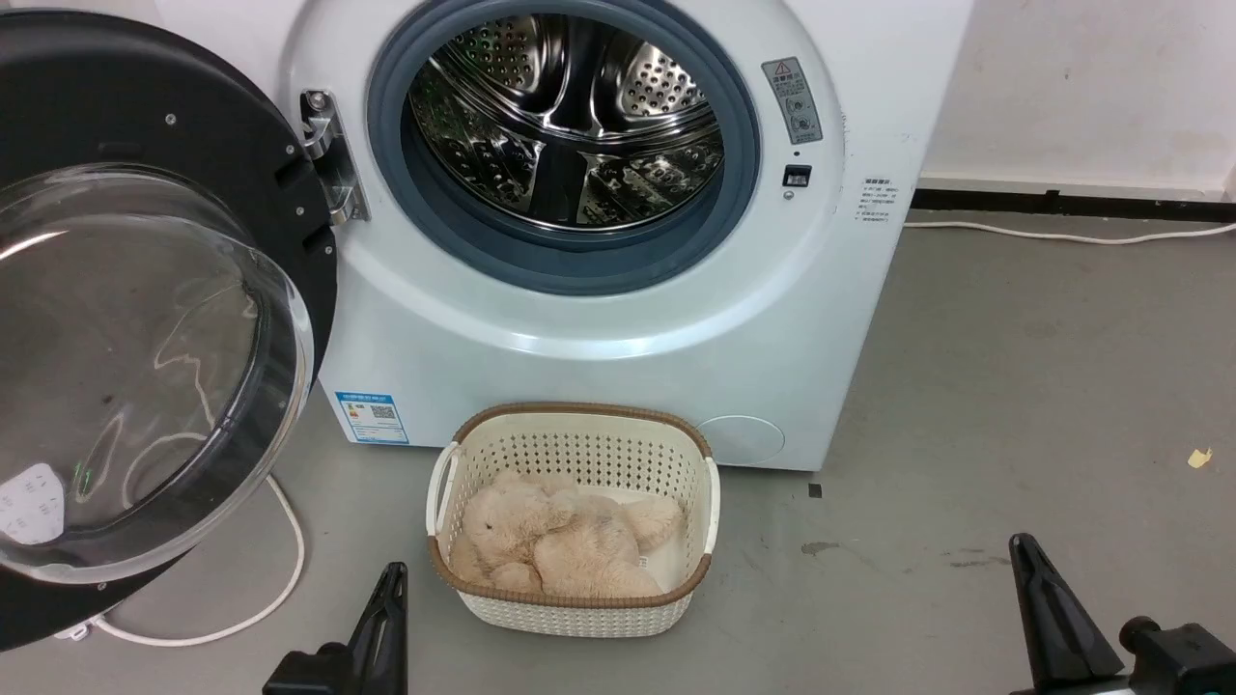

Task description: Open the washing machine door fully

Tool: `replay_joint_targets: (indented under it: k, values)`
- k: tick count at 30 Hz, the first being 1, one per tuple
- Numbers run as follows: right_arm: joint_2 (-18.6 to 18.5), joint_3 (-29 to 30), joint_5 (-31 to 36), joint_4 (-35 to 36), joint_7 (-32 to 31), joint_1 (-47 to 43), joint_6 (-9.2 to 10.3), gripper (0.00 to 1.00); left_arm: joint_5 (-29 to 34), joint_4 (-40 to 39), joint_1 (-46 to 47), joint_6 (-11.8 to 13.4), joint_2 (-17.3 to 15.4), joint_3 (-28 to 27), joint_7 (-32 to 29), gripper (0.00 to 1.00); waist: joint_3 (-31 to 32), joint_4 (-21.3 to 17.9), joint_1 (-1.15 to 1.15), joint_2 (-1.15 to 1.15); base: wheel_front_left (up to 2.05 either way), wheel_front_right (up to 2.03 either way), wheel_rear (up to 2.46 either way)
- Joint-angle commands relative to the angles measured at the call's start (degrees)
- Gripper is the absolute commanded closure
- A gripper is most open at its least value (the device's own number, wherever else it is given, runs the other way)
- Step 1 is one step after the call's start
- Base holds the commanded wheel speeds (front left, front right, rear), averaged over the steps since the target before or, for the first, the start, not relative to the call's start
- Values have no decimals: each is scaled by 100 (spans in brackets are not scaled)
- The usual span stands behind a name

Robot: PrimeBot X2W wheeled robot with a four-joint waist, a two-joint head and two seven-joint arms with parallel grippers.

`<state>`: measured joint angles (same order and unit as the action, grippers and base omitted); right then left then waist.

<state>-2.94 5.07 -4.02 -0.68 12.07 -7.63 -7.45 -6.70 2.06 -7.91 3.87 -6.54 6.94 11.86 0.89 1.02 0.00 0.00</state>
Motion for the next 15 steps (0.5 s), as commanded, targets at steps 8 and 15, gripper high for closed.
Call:
replay_joint_targets:
  k: [8, 15]
  values:
    - [2, -54, 59, 16, -116, 146, -1, 100, 82, -33, 149, -46, 37, -66, -112, 100, -7, -8, 0, 0, 0, 0, 0]
    - [2, -89, 85, 20, -198, 192, -1, 100, 126, -46, 197, -71, 62, -113, -193, 100, -13, -15, 0, 0, 0, 0, 0]
